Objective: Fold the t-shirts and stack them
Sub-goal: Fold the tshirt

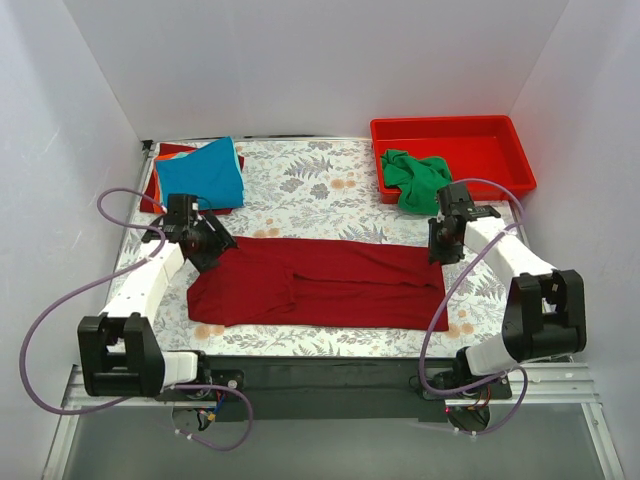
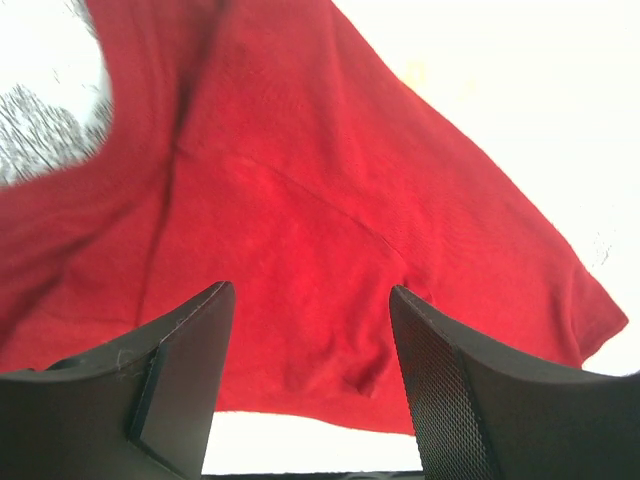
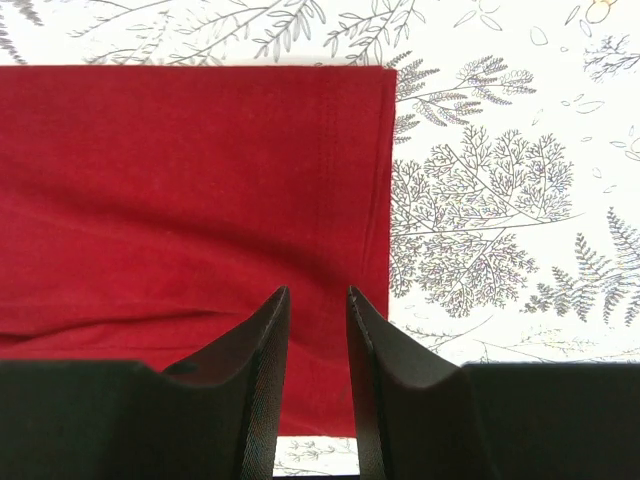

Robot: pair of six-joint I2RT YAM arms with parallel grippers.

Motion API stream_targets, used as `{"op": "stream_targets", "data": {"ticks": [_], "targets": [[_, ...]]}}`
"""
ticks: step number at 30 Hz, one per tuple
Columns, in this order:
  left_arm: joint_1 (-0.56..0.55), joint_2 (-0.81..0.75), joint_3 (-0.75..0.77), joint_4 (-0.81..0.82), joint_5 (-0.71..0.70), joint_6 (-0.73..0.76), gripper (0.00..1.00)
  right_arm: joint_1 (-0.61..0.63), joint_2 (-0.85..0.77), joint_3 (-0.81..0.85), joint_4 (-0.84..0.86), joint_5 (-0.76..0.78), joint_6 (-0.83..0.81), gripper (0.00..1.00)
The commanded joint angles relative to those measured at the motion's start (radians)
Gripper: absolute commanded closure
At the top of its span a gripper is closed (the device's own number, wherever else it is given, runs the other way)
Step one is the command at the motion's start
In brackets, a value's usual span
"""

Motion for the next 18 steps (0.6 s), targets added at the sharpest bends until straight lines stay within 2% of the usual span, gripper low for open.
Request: {"op": "stream_targets", "data": {"ticks": [1, 11, 18], "targets": [[0.075, 0.045, 0.036, 0.053, 0.050, 0.088, 0.38, -0.018, 0.035, -0.004, 0.008, 0.023, 0.026, 0.64], [0.213, 0.192, 0.064, 0.172, 0.113, 0.146, 0.38, -0.074, 0.134, 0.036, 0.115, 0.021, 0.023, 0.65], [0.215, 0.284, 0.090, 0.235, 0.113, 0.140, 0.38, -0.100, 0.153, 0.004, 0.220, -0.020, 0.010, 0.65]]}}
